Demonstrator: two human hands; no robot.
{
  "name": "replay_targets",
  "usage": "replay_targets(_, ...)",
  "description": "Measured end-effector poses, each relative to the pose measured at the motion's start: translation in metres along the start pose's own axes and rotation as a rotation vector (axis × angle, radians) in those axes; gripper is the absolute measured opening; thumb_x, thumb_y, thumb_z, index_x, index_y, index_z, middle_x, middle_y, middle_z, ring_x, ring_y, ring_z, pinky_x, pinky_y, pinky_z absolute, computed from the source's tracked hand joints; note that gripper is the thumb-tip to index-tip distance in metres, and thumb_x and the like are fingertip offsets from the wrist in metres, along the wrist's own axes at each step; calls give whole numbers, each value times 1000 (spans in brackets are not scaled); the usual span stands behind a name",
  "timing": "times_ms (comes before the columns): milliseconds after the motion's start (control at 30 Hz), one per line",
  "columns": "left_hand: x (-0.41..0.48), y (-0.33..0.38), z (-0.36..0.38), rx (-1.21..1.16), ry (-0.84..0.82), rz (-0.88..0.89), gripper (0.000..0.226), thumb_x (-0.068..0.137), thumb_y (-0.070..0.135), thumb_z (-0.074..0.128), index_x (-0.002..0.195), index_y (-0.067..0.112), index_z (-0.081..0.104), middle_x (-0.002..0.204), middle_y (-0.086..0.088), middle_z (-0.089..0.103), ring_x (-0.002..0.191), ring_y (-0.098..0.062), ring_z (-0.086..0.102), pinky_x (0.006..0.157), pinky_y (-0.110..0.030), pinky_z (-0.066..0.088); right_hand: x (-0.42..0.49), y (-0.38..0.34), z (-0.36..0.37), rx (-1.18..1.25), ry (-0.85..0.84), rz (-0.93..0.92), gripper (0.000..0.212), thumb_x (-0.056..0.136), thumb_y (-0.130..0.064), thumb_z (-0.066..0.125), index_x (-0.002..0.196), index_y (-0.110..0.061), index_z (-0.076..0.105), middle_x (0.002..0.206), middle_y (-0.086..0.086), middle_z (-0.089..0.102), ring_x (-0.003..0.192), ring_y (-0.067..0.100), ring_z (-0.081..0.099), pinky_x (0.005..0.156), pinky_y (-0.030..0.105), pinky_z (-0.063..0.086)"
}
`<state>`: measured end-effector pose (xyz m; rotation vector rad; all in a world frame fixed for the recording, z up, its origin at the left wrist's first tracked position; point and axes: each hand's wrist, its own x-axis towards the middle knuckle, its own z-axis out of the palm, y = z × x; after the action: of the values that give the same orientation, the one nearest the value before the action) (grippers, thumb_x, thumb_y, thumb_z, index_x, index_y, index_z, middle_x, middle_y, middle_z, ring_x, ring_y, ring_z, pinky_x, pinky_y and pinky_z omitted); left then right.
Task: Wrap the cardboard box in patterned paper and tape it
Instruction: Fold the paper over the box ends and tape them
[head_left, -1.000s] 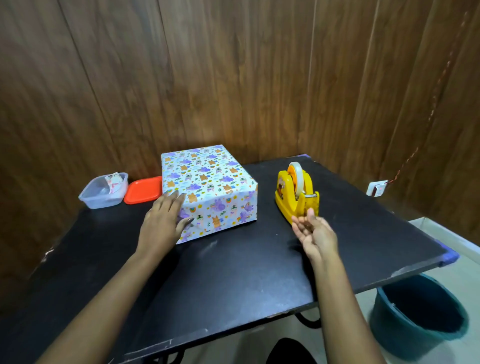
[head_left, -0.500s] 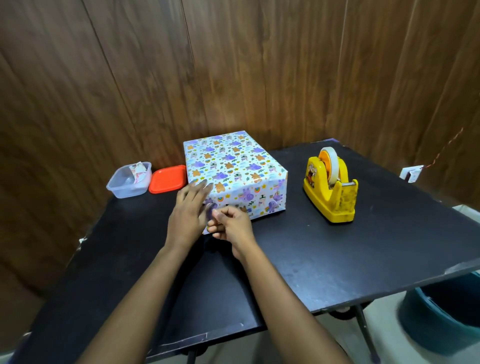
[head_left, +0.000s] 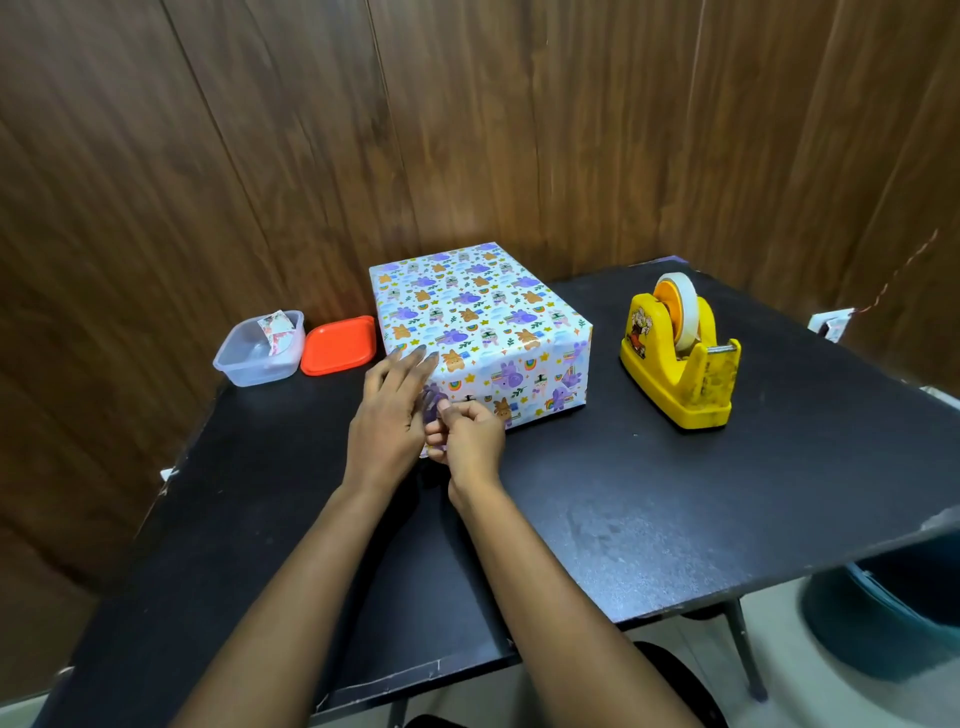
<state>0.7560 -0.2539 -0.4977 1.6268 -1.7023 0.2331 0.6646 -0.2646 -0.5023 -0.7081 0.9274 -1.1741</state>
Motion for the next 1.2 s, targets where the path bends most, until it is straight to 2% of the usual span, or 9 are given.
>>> replay_targets(300, 1, 3, -1, 62, -2, -8, 53, 87, 49, 41, 131, 23, 53, 138, 11, 48, 126, -10, 33, 81, -28, 43, 4, 5, 2, -46, 92, 93, 32, 89, -22, 64, 61, -12, 53, 48, 3, 50, 29, 10, 41, 36, 21, 42)
replay_targets(433, 1, 4, -3, 51, 5, -12, 40, 91, 32, 55, 130, 21, 54, 136, 8, 50, 124, -9, 33, 80, -31, 46, 8, 6, -7, -448, 99, -46, 37, 85, -32, 67, 63, -17, 42, 63, 6, 60, 38, 15, 52, 40, 25, 43)
replay_targets(500, 1, 4, -3, 41, 17, -20, 39, 92, 31, 50, 129, 21, 55, 135, 10, 50, 122, -6, 32, 78, -30, 45, 10, -1, -10, -779, 97, -165, 35, 86, -39, 63, 67, -15, 48, 80, 10, 67, 65, 24, 65, 56, 29, 46)
replay_targets(600, 3, 3, -2, 30, 21, -24, 37, 93, 32, 46, 127, 23, 57, 134, 12, 51, 120, -5, 33, 77, -27, 43, 15, -14, -15, -1141, 85, -261, 34, 85, -46, 62, 87, -11, 64, 96, 7, 68, 95, 27, 63, 69, 28, 41)
replay_targets(800, 4, 1, 0, 72, 43, 10, 37, 89, 17, 60, 126, 20, 58, 131, 7, 54, 118, -11, 37, 67, -31, 49, 26, -41, -26, -1286, -7, -272, 39, 82, -51, 65, 80, -12, 66, 88, 8, 69, 88, 24, 64, 64, 26, 37)
replay_targets(900, 4, 0, 1, 89, 49, 44, 44, 82, 6, 65, 124, 18, 59, 128, 4, 57, 114, -13, 38, 62, -30, 50, 25, -45, -28, -1398, -47, -367, 46, 85, -47, 63, 55, -18, 45, 74, 4, 57, 75, 21, 55, 58, 26, 34)
replay_targets(967, 3, 0, 1, 95, 50, 49, 48, 80, 2, 65, 124, 17, 59, 128, 4, 57, 114, -12, 38, 60, -28, 48, 24, -43, -29, -1477, -28, -441, 50, 86, -49, 61, 53, -19, 37, 74, 4, 55, 71, 20, 51, 58, 26, 33)
replay_targets(1100, 3, 0, 0, 100, 58, 63, 52, 77, -1, 63, 125, 17, 59, 128, 4, 57, 112, -12, 37, 61, -25, 44, 23, -37, -29, -1628, 8, -629, 45, 89, -53, 51, 85, -11, 64, 92, 7, 68, 85, 25, 63, 63, 27, 33)
replay_targets(1200, 4, -1, 0, 113, 48, 66, 52, 76, -1, 64, 125, 16, 58, 128, 4, 57, 111, -12, 37, 61, -27, 46, 21, -32, -30, -1670, -17, -699, 46, 93, -49, 46, 100, -7, 66, 102, 8, 66, 96, 26, 63, 67, 29, 36)
